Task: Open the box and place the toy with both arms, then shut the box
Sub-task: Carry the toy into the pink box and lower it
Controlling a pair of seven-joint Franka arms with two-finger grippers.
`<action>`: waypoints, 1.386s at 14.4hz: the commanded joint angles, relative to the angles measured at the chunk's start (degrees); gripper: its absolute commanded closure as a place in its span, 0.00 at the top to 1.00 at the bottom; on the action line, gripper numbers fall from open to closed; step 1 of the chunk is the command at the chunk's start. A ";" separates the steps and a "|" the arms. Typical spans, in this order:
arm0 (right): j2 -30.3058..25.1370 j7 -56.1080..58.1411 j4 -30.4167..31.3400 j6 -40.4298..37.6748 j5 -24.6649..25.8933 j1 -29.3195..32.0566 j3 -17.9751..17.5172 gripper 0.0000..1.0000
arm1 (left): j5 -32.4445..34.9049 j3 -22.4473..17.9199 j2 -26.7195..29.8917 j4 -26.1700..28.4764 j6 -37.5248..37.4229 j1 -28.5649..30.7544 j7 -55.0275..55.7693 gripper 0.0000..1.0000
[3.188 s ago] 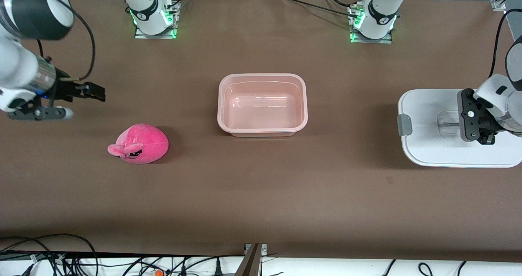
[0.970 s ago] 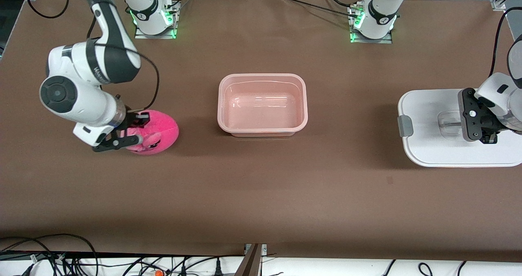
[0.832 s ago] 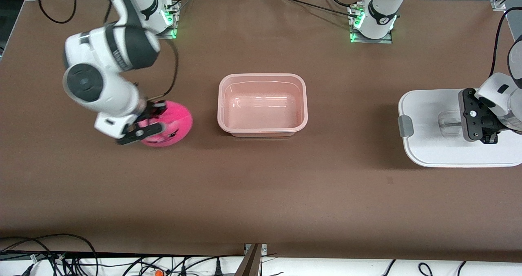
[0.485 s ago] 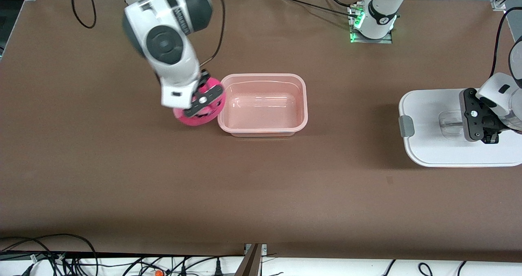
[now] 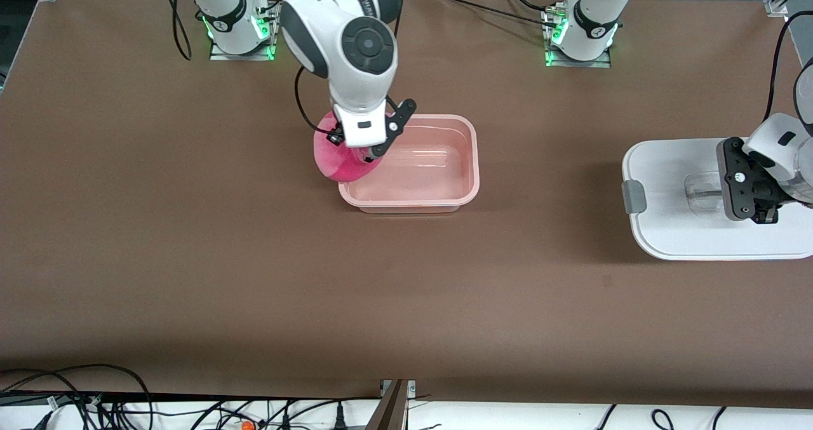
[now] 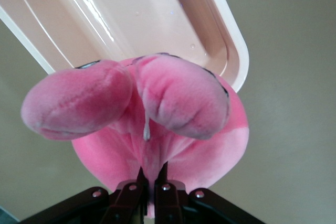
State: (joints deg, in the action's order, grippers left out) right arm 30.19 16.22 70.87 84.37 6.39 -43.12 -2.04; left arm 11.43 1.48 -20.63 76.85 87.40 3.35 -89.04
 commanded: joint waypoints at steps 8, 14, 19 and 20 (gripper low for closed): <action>7.95 5.14 -8.03 -1.93 6.52 -5.48 0.72 0.00 | 0.53 0.45 0.33 -0.48 -0.92 0.52 -0.17 0.00; 11.81 4.52 -7.94 2.63 7.23 -6.80 0.90 0.00 | 0.53 0.45 0.33 -0.48 -0.92 0.52 -0.26 0.00; 13.14 4.61 -8.03 5.63 8.11 -7.07 2.04 0.00 | 0.61 0.45 0.33 -0.48 -0.92 0.52 -0.26 0.00; 13.14 4.43 -8.12 5.98 8.11 -7.07 2.04 0.00 | 0.53 0.45 0.33 -0.48 -0.92 0.52 -0.26 0.00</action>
State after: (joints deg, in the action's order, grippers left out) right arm 42.80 20.36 64.88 90.61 13.96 -49.63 -0.90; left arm 11.43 1.49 -20.63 76.86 87.38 3.45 -89.04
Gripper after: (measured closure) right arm 0.934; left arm 0.930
